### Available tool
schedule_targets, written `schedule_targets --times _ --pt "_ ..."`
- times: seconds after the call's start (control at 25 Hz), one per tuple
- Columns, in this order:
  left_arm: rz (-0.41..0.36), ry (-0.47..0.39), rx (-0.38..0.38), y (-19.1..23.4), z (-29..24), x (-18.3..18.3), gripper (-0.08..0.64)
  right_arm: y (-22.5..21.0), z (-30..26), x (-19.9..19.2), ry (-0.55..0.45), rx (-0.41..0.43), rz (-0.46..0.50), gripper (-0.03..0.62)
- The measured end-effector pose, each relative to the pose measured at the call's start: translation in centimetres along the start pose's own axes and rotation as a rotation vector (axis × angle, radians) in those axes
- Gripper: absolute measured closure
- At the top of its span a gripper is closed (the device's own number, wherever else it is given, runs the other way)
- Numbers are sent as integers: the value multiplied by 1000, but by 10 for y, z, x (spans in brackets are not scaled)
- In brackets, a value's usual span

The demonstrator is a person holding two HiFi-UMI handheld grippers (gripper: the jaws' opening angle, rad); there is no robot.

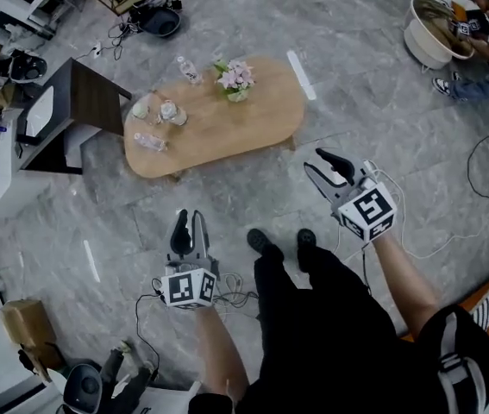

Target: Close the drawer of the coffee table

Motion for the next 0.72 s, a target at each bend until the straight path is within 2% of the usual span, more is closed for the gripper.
schedule_targets --times 0.28,0.48,0.72 --pt "16 -88 -30 -37 35 54 483 40 59 39 -60 60 3 508" --pt "27 -150 -55 -62 50 72 528 61 86 37 -98 50 29 569" --pt "23 -176 -86 -86 66 78 545 77 108 26 -94 89 39 578"
Point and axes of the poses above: the fingertips, and each gripper's own axes: z backward along the fingers, y to its left, x out of its top, the point moved 10 cm from there along z, backward along the fingers, and after that the axes turned 15 degrees about -z, right-handed, at the moved point
